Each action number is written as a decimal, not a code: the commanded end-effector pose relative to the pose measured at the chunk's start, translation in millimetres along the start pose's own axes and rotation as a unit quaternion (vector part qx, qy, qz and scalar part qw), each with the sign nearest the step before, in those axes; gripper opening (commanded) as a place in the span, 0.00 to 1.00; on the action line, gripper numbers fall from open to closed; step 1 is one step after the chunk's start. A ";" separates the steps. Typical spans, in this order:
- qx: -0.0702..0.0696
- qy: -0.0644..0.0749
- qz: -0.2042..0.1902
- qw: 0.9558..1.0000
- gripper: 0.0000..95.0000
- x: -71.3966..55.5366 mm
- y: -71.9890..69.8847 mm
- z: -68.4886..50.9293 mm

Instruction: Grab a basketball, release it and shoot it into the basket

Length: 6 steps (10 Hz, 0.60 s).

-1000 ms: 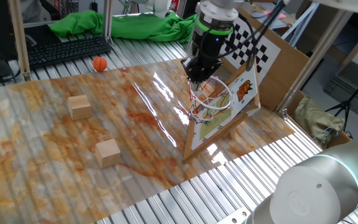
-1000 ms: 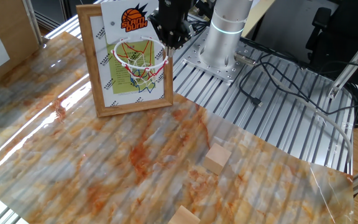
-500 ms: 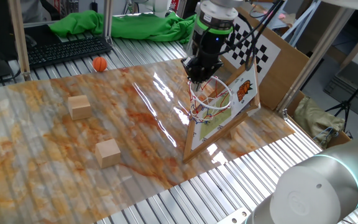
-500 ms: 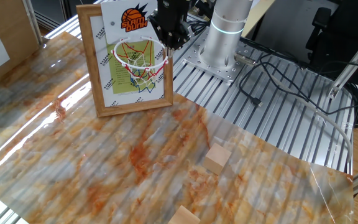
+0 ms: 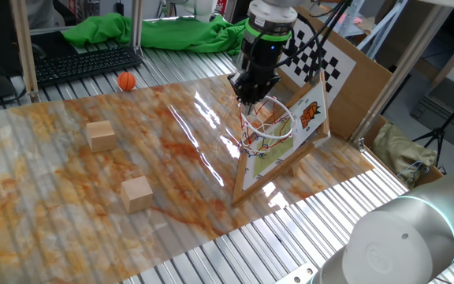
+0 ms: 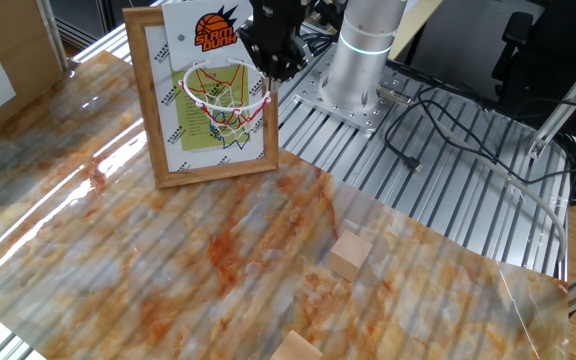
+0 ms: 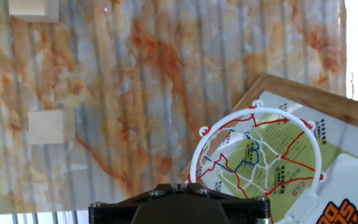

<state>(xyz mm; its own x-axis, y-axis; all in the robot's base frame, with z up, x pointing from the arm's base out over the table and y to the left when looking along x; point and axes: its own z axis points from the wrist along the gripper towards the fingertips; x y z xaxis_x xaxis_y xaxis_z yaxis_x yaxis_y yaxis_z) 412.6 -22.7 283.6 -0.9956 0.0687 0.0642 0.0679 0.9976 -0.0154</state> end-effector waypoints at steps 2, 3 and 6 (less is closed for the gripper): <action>-0.018 -0.018 0.008 1.000 0.00 2.3 -0.8 1.2; -0.033 -0.019 0.019 0.999 0.00 2.3 -0.8 1.2; -0.010 -0.016 0.014 1.000 0.00 -7.9 0.6 5.8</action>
<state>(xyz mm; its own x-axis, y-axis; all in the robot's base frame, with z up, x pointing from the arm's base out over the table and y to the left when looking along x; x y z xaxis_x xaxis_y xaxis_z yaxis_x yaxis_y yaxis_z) 423.4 -21.6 275.5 -0.9933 0.1102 0.0338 0.1117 0.9926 0.0485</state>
